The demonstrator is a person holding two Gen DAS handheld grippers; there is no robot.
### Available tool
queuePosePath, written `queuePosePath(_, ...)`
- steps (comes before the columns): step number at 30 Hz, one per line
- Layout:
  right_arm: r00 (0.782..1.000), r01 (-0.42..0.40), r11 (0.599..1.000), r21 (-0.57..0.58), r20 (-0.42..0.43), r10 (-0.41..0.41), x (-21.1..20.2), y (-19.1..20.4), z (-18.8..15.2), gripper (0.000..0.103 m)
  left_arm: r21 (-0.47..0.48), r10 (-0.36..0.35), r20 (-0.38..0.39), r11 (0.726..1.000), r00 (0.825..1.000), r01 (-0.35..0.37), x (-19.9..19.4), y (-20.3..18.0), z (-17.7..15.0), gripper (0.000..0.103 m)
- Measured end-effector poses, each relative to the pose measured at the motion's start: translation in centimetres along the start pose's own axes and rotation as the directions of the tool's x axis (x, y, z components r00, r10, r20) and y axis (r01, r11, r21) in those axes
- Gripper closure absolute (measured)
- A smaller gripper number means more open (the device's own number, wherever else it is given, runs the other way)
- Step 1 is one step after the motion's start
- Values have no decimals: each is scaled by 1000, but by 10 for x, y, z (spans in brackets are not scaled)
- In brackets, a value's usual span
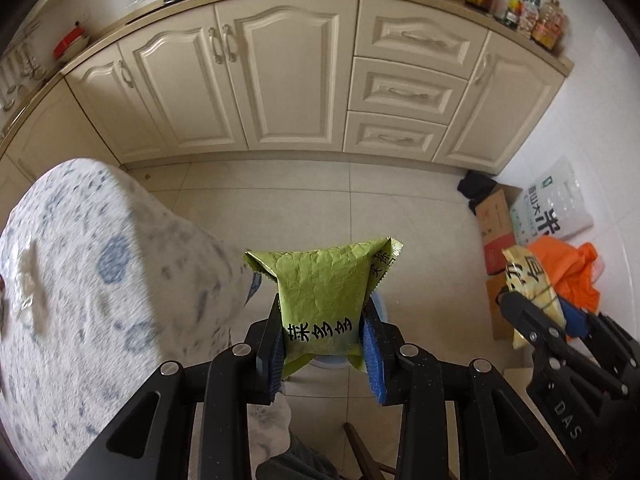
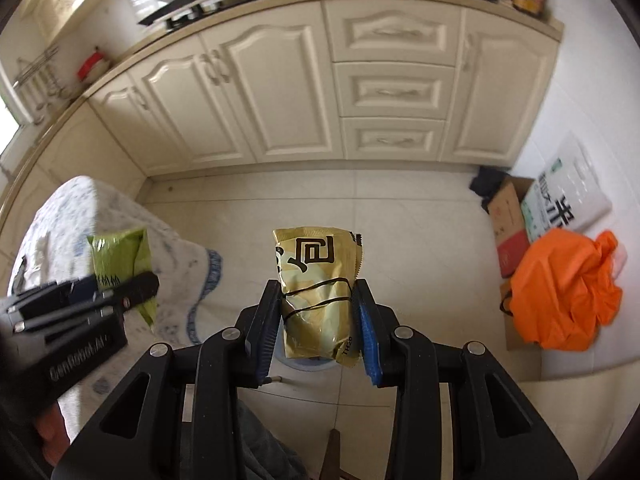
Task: Collect trash
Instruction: 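Open the left gripper over the blue bin while the right gripper opens too, then move both tools back over the table toward the remaining wrappers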
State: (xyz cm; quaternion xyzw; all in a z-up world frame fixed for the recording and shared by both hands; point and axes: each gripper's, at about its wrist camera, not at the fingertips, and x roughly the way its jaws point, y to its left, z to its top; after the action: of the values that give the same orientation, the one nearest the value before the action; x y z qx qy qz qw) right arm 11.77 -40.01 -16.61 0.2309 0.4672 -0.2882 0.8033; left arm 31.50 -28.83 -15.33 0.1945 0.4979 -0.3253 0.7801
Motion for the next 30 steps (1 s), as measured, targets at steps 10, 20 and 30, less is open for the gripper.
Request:
queuePosePath(10,999,27,999,41,-22,-26,11,-21,-3,67,-8,18,-10,1000,1000,-18,32,-6,22,21)
queuePosePath(20,999,-22,999,-47,-38,20,31,32,13,57,-69,62,-14,996,998,-63,19,21,7,21)
queuePosePath(30,999,-16,996,-88,-32,14,35,60,16,21,-172,85,6,982,996,-83,-5,59,-16,21)
